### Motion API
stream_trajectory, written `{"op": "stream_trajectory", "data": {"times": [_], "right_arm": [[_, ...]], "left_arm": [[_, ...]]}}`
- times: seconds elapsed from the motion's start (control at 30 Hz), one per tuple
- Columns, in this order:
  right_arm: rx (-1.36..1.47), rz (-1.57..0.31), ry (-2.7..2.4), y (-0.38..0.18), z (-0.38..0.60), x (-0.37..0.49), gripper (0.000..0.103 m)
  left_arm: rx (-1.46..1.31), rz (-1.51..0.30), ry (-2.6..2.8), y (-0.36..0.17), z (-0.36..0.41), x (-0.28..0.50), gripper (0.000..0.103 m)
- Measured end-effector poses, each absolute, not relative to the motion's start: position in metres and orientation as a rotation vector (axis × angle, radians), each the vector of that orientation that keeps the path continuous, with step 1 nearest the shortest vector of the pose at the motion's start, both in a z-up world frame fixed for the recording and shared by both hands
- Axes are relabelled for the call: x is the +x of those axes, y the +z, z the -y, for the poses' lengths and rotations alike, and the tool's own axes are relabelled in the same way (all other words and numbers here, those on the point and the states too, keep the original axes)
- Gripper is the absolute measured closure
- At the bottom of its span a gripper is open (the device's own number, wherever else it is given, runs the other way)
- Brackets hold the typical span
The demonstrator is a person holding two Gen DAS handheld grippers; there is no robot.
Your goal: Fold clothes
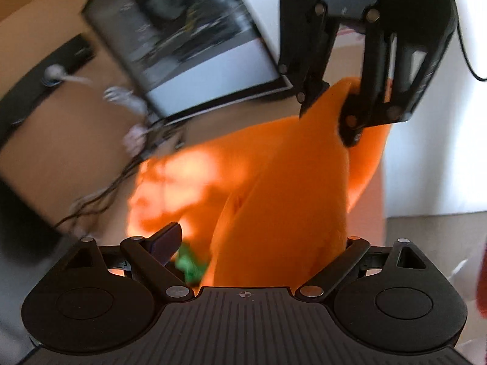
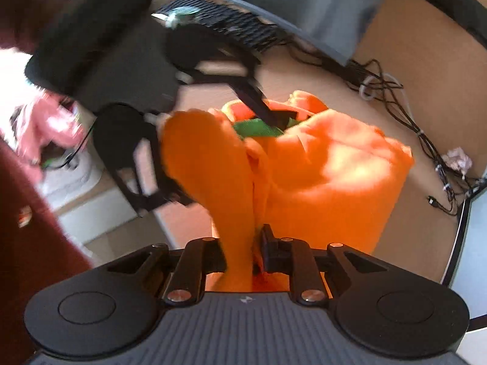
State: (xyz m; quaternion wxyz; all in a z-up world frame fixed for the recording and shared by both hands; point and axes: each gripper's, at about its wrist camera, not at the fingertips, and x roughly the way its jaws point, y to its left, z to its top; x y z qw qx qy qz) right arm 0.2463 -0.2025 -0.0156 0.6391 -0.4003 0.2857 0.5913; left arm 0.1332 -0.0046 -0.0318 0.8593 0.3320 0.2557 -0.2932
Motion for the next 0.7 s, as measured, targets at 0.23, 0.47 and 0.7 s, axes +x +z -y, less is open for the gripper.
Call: {"op": "stream_trajectory", "data": {"times": [0.23, 0.47, 0.7], "right_arm": [[-0.848, -0.573, 1.298, 0.017, 0.219, 0.253, 0.085], [-0.667, -0.611, 1.121, 0.02, 0.282, 0.287, 0.038], [-0.651, -0.596, 1.131, -0.034, 0.272, 0.294, 0.056]], "left_arm": [[0.038, -0.864, -0.722, -0.045, -0.023, 0.19, 0.049], [-0.643, -1.002, -0.553, -0.076, -0.089, 0.219, 0.051], [-0.845, -1.012, -0.51, -0.089, -0.106, 0.23, 0.053]]}}
